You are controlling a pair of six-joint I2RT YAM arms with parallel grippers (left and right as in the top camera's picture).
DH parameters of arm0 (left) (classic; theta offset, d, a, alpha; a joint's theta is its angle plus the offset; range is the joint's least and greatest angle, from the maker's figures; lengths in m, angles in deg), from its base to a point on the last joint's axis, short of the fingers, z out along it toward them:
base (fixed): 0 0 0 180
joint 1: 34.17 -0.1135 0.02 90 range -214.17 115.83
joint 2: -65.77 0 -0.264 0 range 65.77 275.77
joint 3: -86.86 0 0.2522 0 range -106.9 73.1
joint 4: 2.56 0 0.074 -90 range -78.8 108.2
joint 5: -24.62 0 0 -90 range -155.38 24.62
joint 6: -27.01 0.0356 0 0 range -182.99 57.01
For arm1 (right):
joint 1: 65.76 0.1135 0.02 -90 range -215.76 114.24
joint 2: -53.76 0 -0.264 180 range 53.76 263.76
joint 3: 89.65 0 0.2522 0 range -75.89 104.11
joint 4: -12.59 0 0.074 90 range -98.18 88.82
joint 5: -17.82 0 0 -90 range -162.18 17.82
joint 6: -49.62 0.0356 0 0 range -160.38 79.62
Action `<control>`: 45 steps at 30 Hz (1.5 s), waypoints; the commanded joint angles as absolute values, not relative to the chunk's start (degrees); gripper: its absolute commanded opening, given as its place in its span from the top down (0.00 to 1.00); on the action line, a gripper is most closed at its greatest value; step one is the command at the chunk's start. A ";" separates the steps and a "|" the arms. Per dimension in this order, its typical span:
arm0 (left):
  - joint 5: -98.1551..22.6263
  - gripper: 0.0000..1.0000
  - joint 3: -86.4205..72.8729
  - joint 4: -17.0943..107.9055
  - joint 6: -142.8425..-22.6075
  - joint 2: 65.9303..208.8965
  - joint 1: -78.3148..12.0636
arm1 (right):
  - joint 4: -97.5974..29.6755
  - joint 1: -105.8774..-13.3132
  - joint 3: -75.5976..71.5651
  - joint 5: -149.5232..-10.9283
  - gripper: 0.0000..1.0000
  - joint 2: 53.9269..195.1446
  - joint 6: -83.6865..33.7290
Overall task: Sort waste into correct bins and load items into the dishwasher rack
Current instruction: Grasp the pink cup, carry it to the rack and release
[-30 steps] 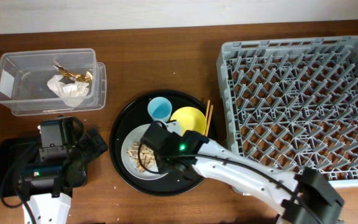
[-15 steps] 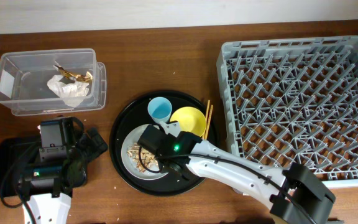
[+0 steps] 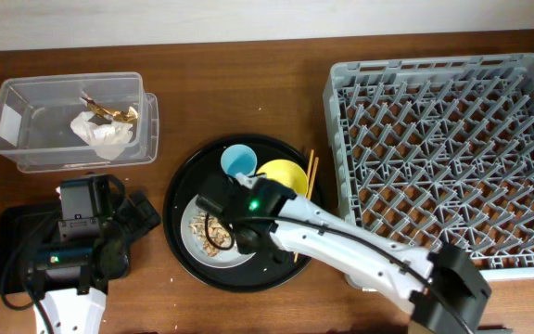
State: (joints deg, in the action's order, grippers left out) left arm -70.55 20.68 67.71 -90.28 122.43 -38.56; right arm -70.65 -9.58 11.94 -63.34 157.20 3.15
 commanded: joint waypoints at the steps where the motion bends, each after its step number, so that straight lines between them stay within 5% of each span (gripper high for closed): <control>1: -70.79 0.01 19.80 67.67 -90.80 122.06 -38.84 | -81.42 -11.85 24.33 -60.96 0.96 156.13 2.52; 7: -70.81 0.01 19.80 67.67 -90.80 122.04 -38.84 | -95.83 -40.04 46.34 -74.03 0.96 152.87 -19.47; 9: -70.81 0.01 19.80 67.67 -90.80 122.06 -38.84 | -95.11 -55.45 46.19 -83.78 0.96 153.09 -35.01; 12: -70.81 0.01 19.80 67.67 -90.80 122.04 -38.84 | -95.74 -71.43 46.12 -93.02 0.96 154.75 -43.38; 17: -70.79 0.01 19.80 67.67 -90.80 122.04 -38.84 | -94.82 -89.38 36.35 -128.17 0.96 156.28 -67.40; 25: -70.79 0.01 19.80 67.67 -90.80 122.04 -38.84 | -85.69 -92.79 24.59 -143.14 0.96 168.52 -69.04; 45: -70.79 0.01 19.80 67.67 -90.80 122.04 -38.86 | -95.43 -96.46 16.14 -135.53 0.90 176.26 -71.49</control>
State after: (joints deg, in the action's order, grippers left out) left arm -70.55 20.63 67.60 -90.30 122.43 -38.56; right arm -95.30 -95.89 16.70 -139.95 175.87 -70.62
